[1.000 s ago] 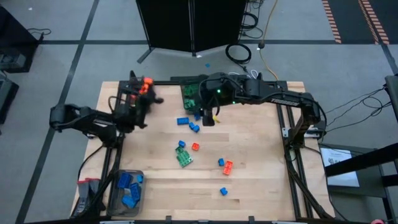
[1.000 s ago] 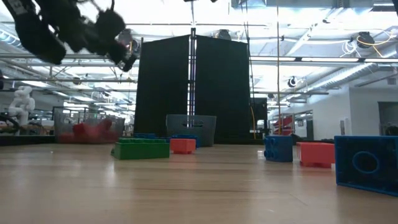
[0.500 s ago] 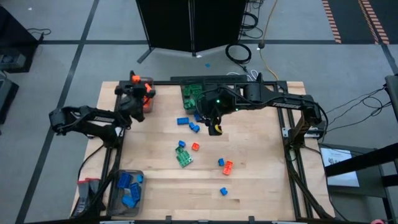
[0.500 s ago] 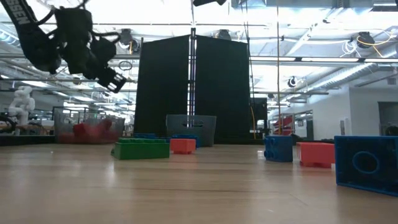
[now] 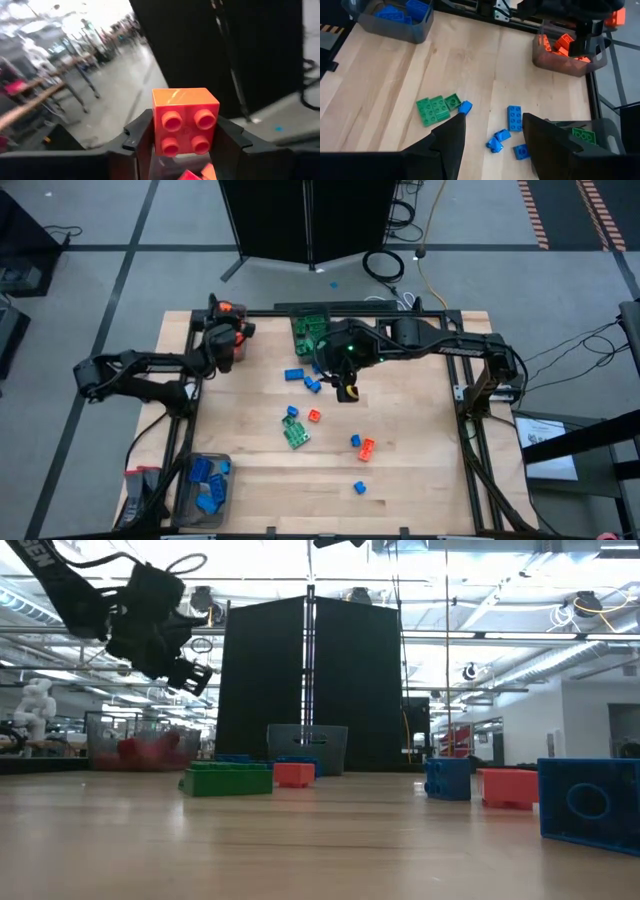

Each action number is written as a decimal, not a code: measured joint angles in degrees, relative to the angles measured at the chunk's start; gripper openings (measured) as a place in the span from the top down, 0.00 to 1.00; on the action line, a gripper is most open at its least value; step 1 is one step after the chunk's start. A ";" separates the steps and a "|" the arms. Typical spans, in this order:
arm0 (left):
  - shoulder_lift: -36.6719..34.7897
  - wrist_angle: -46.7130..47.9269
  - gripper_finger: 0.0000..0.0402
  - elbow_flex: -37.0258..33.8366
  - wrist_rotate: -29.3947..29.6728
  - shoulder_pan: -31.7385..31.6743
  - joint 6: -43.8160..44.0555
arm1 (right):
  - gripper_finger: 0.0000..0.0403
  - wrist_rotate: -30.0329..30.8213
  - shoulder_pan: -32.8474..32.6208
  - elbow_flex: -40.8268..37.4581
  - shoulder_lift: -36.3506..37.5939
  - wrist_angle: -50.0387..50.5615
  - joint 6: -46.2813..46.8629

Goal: Sort blocks
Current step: Put the orange game piece into the top left black transparent bin

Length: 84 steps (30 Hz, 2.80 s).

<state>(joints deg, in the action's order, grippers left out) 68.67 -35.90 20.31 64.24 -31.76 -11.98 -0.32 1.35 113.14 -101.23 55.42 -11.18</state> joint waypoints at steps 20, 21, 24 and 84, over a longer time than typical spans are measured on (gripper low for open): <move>-7.81 49.94 0.62 12.41 -31.05 -14.00 21.66 | 0.53 0.02 -2.23 0.00 -0.02 0.28 0.16; -7.81 50.90 0.61 12.58 -32.21 -14.24 20.98 | 0.53 0.02 -2.34 0.00 -0.02 0.26 0.15; -7.79 52.40 0.56 12.64 -32.88 -14.46 18.16 | 0.53 0.00 -2.44 0.00 -0.02 0.26 0.20; -9.51 45.26 0.25 12.66 -78.96 3.05 15.74 | 0.53 13.97 -7.38 -35.10 -21.11 -42.95 26.94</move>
<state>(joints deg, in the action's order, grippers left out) 59.16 9.36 32.97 -14.72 -28.71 3.76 13.65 -6.03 78.04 -122.34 12.47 15.76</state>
